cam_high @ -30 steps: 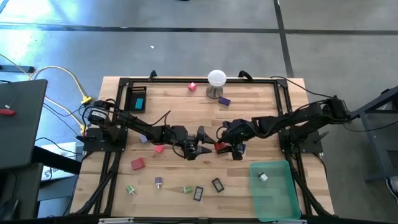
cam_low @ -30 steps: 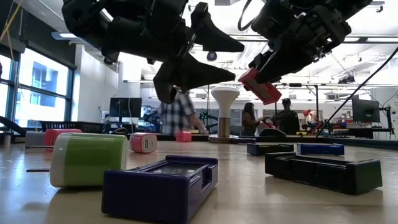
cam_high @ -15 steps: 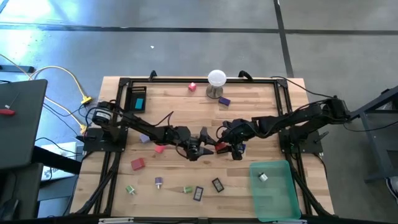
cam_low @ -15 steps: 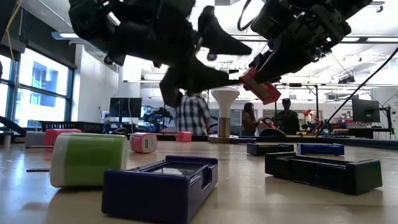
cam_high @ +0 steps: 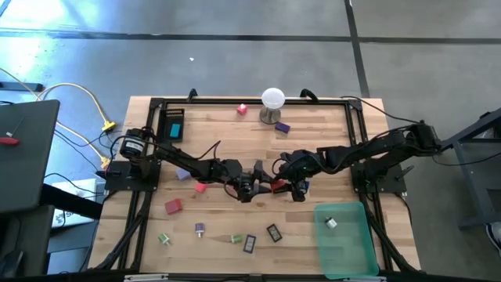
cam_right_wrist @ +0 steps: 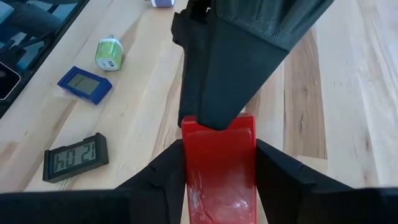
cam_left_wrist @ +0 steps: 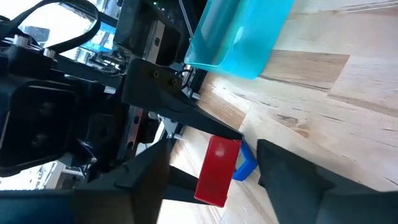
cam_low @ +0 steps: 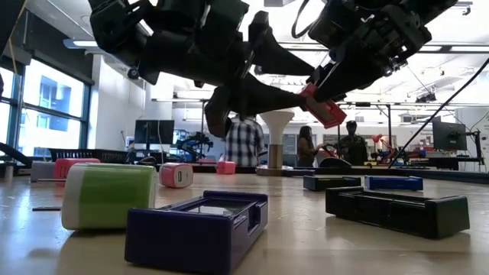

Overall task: Pick & Place Office items
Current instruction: Put the red digital clock into the black bin

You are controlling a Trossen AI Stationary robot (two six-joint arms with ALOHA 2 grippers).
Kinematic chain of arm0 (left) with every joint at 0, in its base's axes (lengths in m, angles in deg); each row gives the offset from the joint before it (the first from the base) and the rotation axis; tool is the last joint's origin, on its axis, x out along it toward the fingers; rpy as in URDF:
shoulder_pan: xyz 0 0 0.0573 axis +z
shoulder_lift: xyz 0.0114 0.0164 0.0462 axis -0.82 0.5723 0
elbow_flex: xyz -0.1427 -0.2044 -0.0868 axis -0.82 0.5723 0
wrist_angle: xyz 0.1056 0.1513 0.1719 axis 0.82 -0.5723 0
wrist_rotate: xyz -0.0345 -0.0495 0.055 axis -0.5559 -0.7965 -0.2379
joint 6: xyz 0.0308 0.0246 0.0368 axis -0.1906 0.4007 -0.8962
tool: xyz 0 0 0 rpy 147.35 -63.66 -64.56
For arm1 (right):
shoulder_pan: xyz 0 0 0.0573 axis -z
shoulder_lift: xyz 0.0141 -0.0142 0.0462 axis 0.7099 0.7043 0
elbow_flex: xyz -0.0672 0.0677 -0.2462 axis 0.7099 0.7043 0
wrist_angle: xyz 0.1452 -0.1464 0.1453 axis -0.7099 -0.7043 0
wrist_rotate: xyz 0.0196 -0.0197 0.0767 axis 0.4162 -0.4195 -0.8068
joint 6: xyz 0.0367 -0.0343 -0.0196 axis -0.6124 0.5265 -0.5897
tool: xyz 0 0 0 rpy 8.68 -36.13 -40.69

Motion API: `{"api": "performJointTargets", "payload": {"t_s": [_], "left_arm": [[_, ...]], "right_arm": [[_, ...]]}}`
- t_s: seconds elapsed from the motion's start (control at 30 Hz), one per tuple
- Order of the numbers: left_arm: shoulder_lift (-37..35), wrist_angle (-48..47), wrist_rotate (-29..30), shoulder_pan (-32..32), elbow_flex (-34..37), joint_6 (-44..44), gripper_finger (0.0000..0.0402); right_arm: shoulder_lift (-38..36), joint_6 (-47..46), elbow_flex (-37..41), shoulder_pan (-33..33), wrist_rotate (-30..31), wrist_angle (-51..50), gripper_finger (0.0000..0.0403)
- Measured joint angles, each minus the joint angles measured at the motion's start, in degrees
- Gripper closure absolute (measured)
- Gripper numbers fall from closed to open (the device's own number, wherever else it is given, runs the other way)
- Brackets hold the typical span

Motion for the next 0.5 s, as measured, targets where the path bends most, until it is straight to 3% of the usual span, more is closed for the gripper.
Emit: {"api": "performJointTargets", "payload": {"t_s": [0.23, 0.5], "left_arm": [[0.0, -0.13, 1.31, 0.0, 0.0, 0.06, 0.0265], [0.02, -0.49, 1.9, -0.04, 0.0, 3.81, 0.0332]], "right_arm": [[0.0, 0.0, 0.0, 0.0, 0.01, 0.31, 0.0254], [0.0, -0.46, 0.0, 0.0, -0.73, 0.44, 0.0252]]}}
